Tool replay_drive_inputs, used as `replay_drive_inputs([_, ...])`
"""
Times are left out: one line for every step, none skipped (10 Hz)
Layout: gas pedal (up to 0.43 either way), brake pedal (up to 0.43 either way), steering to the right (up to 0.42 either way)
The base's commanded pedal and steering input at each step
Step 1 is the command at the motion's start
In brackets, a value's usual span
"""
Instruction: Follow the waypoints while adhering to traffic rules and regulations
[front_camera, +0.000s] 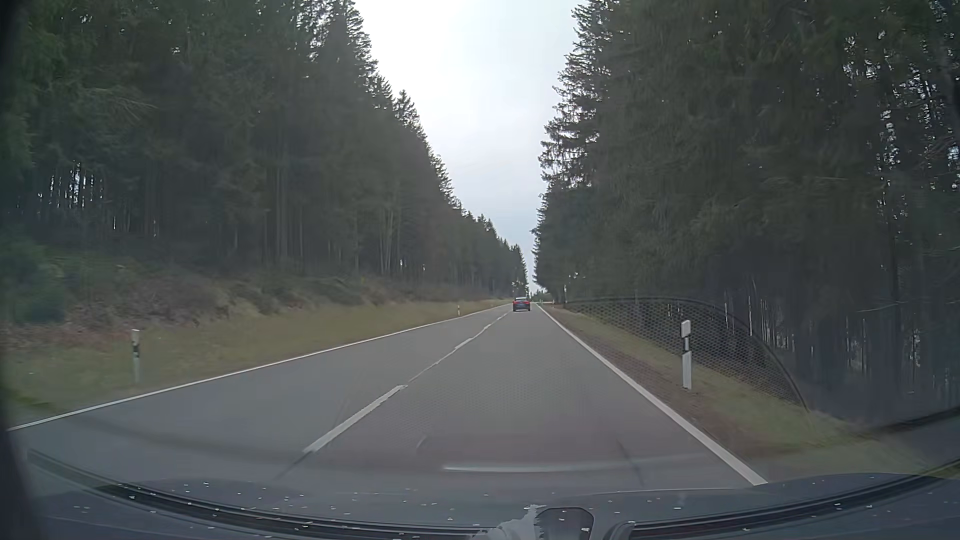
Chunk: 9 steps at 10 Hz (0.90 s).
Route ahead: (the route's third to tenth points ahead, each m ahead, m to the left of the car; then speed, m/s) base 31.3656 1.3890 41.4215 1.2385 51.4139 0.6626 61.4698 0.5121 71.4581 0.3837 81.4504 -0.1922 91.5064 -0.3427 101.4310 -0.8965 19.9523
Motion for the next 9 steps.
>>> replay_drive_inputs([0.311, 0.000, 0.006])
replay_drive_inputs([0.311, 0.000, 0.004])
replay_drive_inputs([0.311, 0.000, 0.001])
replay_drive_inputs([0.311, 0.000, 0.000])
replay_drive_inputs([0.311, 0.000, 0.000])
replay_drive_inputs([0.311, 0.000, 0.000])
replay_drive_inputs([0.311, 0.000, 0.000])
replay_drive_inputs([0.311, 0.000, 0.000])
replay_drive_inputs([0.299, 0.000, 0.000])
